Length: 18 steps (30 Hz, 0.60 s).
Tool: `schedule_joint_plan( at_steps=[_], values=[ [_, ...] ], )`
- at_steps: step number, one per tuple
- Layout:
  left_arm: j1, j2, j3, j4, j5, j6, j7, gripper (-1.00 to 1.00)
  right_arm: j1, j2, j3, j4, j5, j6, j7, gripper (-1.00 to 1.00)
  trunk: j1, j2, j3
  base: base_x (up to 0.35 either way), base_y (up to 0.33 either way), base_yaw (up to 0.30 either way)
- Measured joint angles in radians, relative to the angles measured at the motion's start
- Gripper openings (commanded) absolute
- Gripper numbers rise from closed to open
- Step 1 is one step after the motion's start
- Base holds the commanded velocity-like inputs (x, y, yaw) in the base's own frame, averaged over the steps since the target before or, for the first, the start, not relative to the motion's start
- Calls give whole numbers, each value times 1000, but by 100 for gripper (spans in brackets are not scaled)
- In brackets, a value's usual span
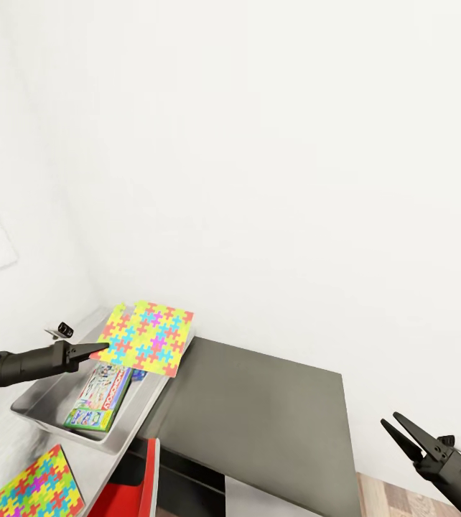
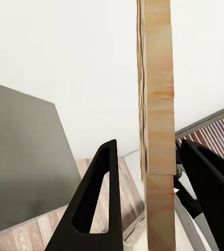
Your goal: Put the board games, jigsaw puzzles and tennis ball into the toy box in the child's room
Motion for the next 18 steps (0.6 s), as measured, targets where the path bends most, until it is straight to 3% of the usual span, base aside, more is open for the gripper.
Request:
schedule_joint_plan(
  at_steps=[18],
  values=[
    [-16, 1, 24, 45, -12, 4, 18, -100, 0, -4, -4, -11, 0, 0, 1, 100, 0, 0, 0, 0, 0, 0]
  ],
)
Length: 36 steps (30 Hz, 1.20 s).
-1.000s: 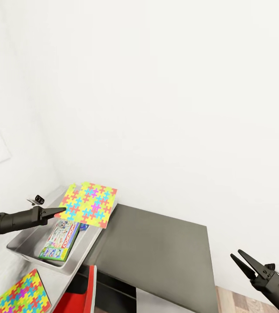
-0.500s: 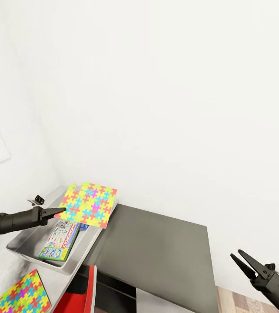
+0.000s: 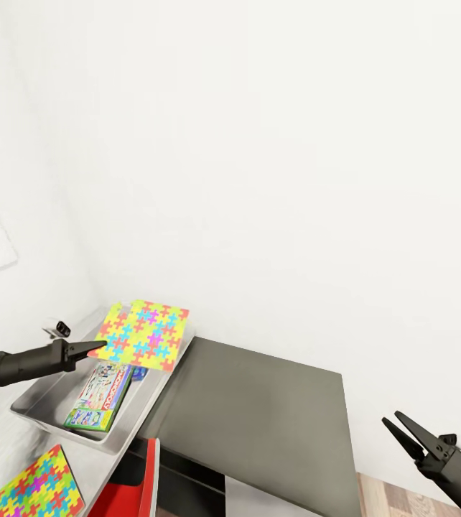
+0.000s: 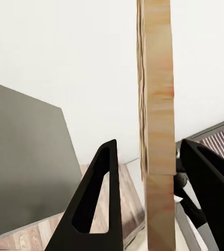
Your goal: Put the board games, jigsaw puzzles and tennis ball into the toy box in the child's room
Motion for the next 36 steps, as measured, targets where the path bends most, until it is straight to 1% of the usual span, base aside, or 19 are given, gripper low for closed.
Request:
schedule_joint_plan(
  at_steps=[4, 5, 6, 8, 10, 13, 14, 17, 19, 21, 25, 28, 31, 36],
  values=[
    [-5, 0, 1, 10, -1, 2, 47, -100, 1, -1, 0, -3, 0, 0, 0, 100, 0, 0, 0, 0, 0, 0],
    [-13, 0, 2, 14, -2, 3, 79, -100, 1, -3, 0, -4, 0, 0, 0, 100, 0, 0, 0, 0, 0, 0],
    [-19, -1, 2, 15, -1, 4, 96, -100, 1, -4, 0, -4, 0, 0, 0, 100, 0, 0, 0, 0, 0, 0],
    [-47, -2, 2, 20, -1, 9, 165, -100, 1, -8, -2, -4, 0, 2, 1, 100, 0, 0, 0, 0, 0, 0],
    [-70, -3, 2, 26, 1, 13, 208, -100, 1, -10, -8, -4, 0, 3, 3, 100, 0, 0, 0, 0, 0, 0],
    [-96, -2, 2, 38, 2, 16, 240, -100, 1, -11, -19, -4, 0, 6, 4, 100, 0, 0, -1, 0, 0, 0],
    [-115, -1, 2, 51, 1, 16, 258, -100, 2, -12, -28, -4, -1, 8, 6, 100, 0, 0, -2, 0, 0, 0],
    [-149, -1, 2, 75, 1, 15, 283, -100, 3, -13, -40, -5, -2, 10, 8, 100, 0, 0, -6, 0, 0, 0],
    [-193, 0, 1, 114, 0, 12, 317, -100, 4, -13, -52, -5, -3, 12, 9, 100, 0, 0, -9, 0, 0, 0],
    [-212, 1, 1, 135, -1, 11, 336, -100, 4, -13, -56, -5, -3, 13, 9, 100, 0, 0, -12, 0, 0, 0],
    [-257, 1, 0, 177, -2, 7, 399, -100, 5, -14, -62, -5, -3, 15, 10, 100, 0, 0, -18, 0, 0, 0],
    [-268, 2, -1, 186, -2, 5, 444, -100, 6, -14, -63, -5, -4, 15, 10, 100, 0, 0, -23, 0, 0, 0],
    [-274, 4, -1, 188, -1, 4, 472, -100, 6, -15, -63, -5, -5, 15, 11, 100, 0, 0, -28, 0, 0, 0],
    [-281, 8, -2, 190, -1, -2, 492, -100, 7, -15, -63, -5, -6, 15, 11, 100, 0, 0, -36, 0, 0, 0]
  ],
)
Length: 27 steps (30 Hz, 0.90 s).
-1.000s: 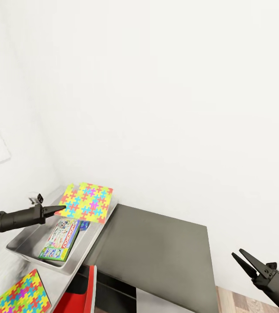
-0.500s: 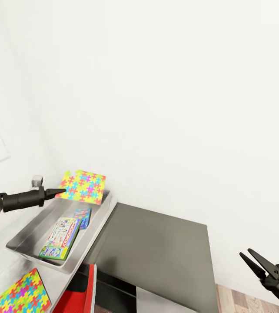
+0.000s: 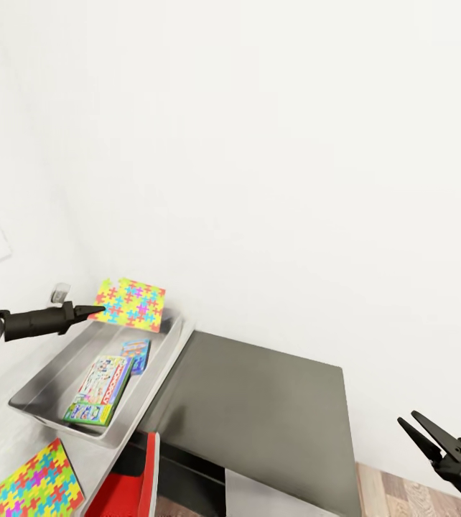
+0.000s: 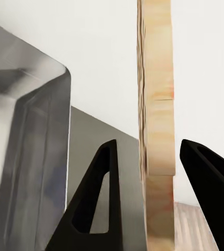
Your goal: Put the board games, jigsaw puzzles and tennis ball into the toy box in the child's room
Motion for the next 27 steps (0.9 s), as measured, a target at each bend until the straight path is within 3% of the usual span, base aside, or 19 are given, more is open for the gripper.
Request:
schedule_joint_plan(
  at_steps=[9, 15, 27],
  values=[
    [-2, 1, 0, 13, -48, -72, 47, -100, 1, -1, 0, 0, -1, 0, 0, 100, 0, 0, -15, 0, 0, 0],
    [-2, 0, 0, 18, -60, -147, 88, -100, 1, -1, -1, 0, -1, 0, 0, 100, 0, 0, -25, 0, 0, 0],
    [-2, -1, -3, 19, -74, -232, 119, -100, 1, -1, -2, 0, 0, 0, 0, 100, 0, 0, -44, 0, 0, 0]
  ],
)
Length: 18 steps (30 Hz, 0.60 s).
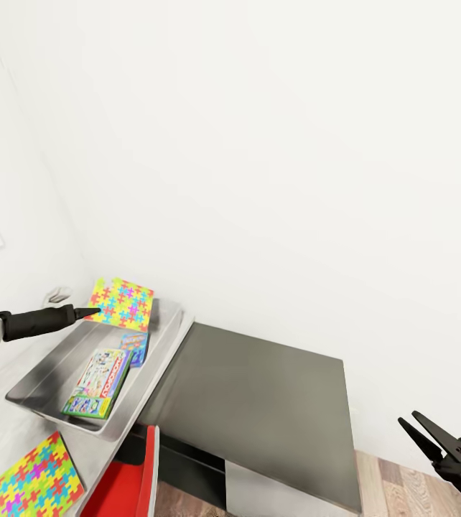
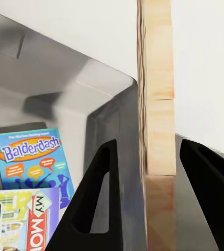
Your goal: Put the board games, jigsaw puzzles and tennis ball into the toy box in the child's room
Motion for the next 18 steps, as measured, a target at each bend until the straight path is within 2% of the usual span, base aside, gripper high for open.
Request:
schedule_joint_plan(
  at_steps=[2, 7, 18],
  values=[
    [0, -1, -1, 0, -7, -16, 4, -100, 0, 0, 0, 0, 0, 0, 0, 100, 0, 0, -3, 0, 0, 0],
    [0, -7, -3, 0, -56, -45, 19, -100, 0, 0, 0, 0, 0, 0, 0, 100, 0, 0, -12, 0, 0, 0],
    [0, -12, -6, 0, -95, -83, 24, -100, 1, 0, 0, 0, 0, 0, 0, 100, 0, 0, -30, 0, 0, 0]
  ],
)
